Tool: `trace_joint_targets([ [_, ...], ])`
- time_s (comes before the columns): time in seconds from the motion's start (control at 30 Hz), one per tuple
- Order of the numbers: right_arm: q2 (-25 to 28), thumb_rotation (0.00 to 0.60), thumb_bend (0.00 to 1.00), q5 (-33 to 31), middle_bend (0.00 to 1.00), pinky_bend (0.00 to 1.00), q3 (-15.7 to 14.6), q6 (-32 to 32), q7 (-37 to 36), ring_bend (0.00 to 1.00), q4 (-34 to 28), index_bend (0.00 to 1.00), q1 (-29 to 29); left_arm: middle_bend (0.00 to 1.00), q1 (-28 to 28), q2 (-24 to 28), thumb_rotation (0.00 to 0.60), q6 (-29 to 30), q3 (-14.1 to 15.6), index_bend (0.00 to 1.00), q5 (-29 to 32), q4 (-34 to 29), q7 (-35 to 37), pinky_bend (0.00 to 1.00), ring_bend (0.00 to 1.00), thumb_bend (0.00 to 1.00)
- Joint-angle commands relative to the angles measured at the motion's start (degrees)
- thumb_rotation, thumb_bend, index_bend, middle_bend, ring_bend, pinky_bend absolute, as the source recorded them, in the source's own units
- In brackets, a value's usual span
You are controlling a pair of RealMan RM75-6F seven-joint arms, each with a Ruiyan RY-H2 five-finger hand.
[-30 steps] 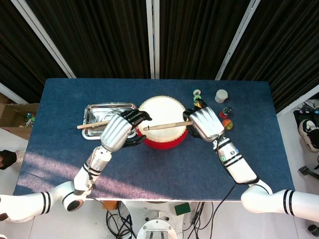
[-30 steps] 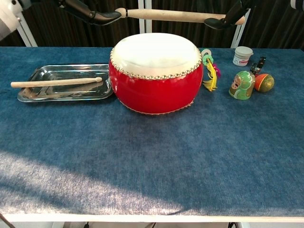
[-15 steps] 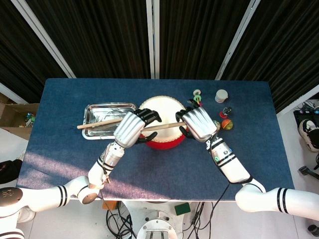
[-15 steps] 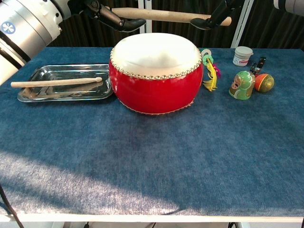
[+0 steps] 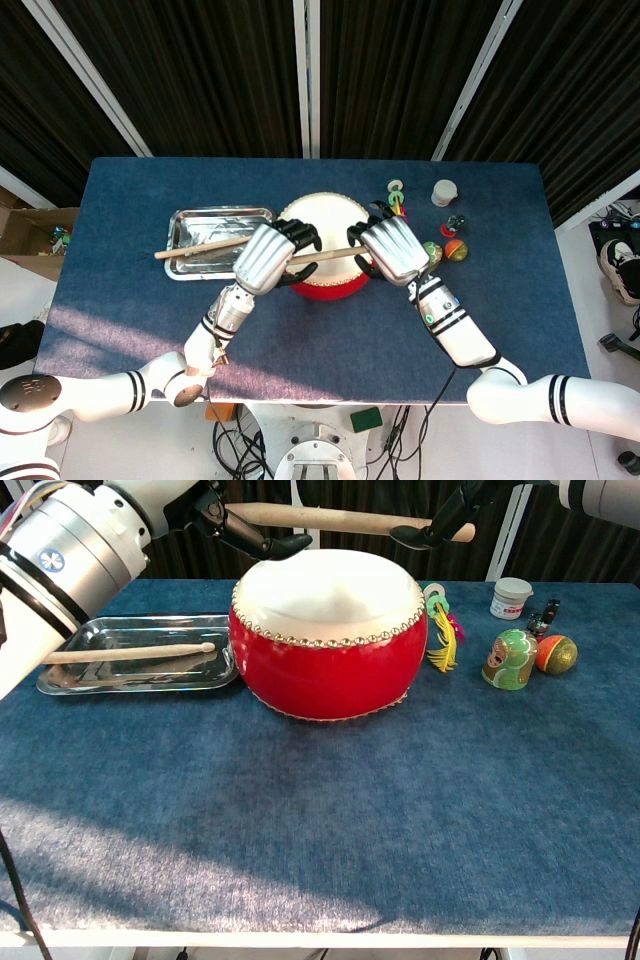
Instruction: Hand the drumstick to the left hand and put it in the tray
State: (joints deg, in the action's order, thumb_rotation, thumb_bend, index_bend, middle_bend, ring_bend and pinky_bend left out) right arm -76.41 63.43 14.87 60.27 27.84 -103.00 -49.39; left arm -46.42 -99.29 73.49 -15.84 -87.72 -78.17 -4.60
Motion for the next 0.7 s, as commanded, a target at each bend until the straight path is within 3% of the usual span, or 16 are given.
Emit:
trace_joint_targets([
  [0.03,-0.08,0.600,0.74,0.06,0.65,0.21,-0.05,-0.01,-0.10,0.46,0.07,0.74,-0.06,0.46,-0.12,-0.13,0.600,-0.07,-0.05,0.51,0.21,0.22,0.00,0.59,0.45,0.30],
  [0.7,-0.64,0.600,0.74,-0.60,0.65,0.21,-0.33,0.21,-0.21,0.46,0.71,0.74,-0.38,0.49,-0.48,0.16,0.600,-0.51,1.12,0.54,0.33,-0.38,1.78,0.59,0.47,0.37],
])
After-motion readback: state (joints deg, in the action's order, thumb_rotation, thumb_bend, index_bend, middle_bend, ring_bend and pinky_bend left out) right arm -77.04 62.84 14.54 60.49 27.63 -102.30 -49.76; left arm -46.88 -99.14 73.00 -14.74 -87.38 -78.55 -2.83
